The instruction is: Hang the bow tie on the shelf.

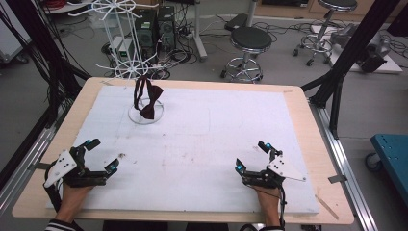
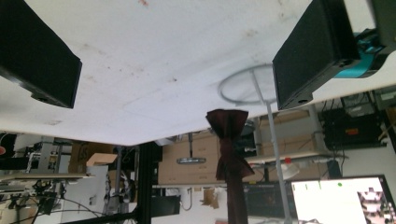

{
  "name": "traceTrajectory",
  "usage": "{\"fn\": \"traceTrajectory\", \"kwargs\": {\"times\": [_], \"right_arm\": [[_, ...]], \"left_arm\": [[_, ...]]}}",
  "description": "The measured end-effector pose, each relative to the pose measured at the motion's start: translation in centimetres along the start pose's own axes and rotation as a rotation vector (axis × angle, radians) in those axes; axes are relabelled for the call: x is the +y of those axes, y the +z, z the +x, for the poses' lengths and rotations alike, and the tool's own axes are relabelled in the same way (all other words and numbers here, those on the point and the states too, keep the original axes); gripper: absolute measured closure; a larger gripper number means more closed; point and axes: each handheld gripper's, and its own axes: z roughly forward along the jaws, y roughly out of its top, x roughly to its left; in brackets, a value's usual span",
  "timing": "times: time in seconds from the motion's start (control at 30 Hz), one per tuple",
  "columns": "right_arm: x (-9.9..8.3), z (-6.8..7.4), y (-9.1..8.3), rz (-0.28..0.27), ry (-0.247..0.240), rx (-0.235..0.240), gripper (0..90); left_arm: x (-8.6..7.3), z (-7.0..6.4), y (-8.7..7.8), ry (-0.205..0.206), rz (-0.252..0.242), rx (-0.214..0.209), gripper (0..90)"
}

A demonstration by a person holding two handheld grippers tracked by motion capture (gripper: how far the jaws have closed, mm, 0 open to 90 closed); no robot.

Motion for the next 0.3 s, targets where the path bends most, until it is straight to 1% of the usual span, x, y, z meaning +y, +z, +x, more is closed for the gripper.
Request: {"fn": "traceTrajectory", "kwargs": {"times": [0.1,0.17,0.3], "right_arm": [[-0.02,-0.05,0.03,0.002,-0.005,0.002,0.6],[-0.04,-0.11,0.0,-0.001,0.002,-0.001,0.6],[-0.07,-0.14,-0.02,0.0,0.015,-0.004,0.6]], "left_arm": [[-0.27,0.19,-0.08,-0.014,0.007,0.009,1.7],[-0.32,0.3,-0.13,-0.026,-0.004,0.016,1.7],[-0.35,0.28,-0.22,-0.026,-0.009,0.024,1.7]]}}
